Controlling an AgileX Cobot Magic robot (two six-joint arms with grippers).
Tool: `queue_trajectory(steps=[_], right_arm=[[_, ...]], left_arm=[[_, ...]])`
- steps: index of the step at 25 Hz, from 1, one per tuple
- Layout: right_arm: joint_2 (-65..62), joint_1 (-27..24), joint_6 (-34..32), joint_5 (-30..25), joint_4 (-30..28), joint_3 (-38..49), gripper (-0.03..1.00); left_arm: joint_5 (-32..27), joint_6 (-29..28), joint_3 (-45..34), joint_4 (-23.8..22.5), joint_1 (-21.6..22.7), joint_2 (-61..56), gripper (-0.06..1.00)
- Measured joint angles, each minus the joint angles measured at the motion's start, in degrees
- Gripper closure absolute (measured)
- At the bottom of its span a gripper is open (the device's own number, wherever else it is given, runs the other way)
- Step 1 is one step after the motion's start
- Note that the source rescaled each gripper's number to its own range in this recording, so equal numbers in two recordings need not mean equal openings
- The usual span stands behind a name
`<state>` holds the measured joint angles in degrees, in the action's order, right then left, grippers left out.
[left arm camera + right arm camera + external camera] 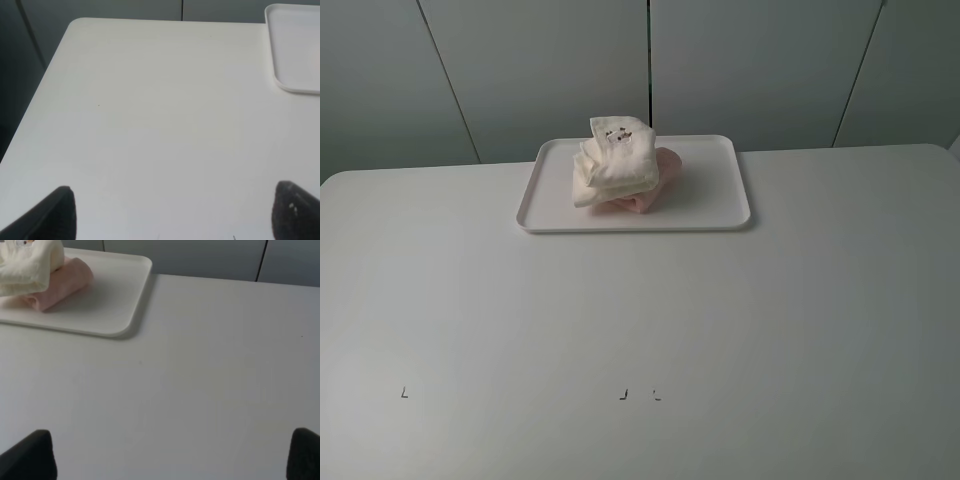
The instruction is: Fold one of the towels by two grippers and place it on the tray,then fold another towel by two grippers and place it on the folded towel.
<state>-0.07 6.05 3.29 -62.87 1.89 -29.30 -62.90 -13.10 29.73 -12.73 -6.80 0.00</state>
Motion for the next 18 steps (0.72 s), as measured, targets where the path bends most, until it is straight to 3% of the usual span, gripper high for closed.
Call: queue_trajectory(steps=[4, 10, 18], right_arm=[[0.00, 0.00, 0.21, 0.00, 0.21, 0.00, -0.03], [0.00, 0.00, 2.28, 0.00, 1.71, 0.00, -0.03], [0.00, 0.00, 2.52, 0.00, 1.86, 0.00, -0.03]], left_arm=[[0.00, 0.31, -0.08, 0.10, 0.00, 0.00, -0.06], [0.12, 6.36, -0.12, 5.99, 0.00, 0.00, -0.06], [0.46, 8.52, -0.22, 8.26, 0.00, 0.00, -0.06]])
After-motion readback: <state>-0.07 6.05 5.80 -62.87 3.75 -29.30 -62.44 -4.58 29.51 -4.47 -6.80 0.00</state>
